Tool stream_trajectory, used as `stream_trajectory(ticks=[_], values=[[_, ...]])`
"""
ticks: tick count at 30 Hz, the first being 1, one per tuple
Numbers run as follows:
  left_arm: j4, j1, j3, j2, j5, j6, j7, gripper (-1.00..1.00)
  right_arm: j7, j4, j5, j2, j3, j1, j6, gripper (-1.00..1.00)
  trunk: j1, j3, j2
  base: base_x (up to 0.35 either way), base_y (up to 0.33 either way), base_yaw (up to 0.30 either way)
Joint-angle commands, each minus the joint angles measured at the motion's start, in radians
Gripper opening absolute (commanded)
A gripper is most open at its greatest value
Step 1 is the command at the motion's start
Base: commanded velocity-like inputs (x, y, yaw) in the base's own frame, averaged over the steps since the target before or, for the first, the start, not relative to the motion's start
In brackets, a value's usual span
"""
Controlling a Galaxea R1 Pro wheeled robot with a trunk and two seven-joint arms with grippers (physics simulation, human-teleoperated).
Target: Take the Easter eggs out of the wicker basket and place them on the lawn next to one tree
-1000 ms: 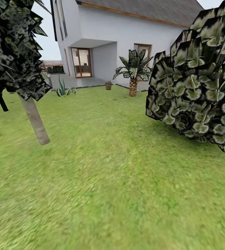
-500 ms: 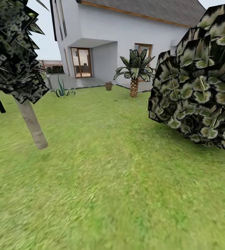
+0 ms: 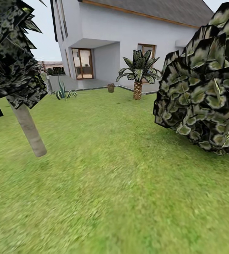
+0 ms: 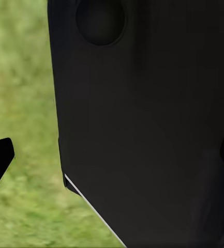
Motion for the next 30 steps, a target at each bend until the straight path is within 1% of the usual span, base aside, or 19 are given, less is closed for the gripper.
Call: stream_trajectory(ticks=[1,30], values=[[-0.001,0.0,0.001,0.0,0.001,0.0,0.0,1.0,0.0,0.0,-0.001,0.0,0.0,0.0,-0.001,1.0,0.001,-0.001,0.0,0.323,0.073,0.0],[-0.001,0.0,0.001,0.0,0.0,0.0,0.0,1.0,0.0,0.0,-0.001,0.0,0.0,0.0,-0.001,1.0,0.001,-0.001,0.0,0.323,0.073,0.0]])
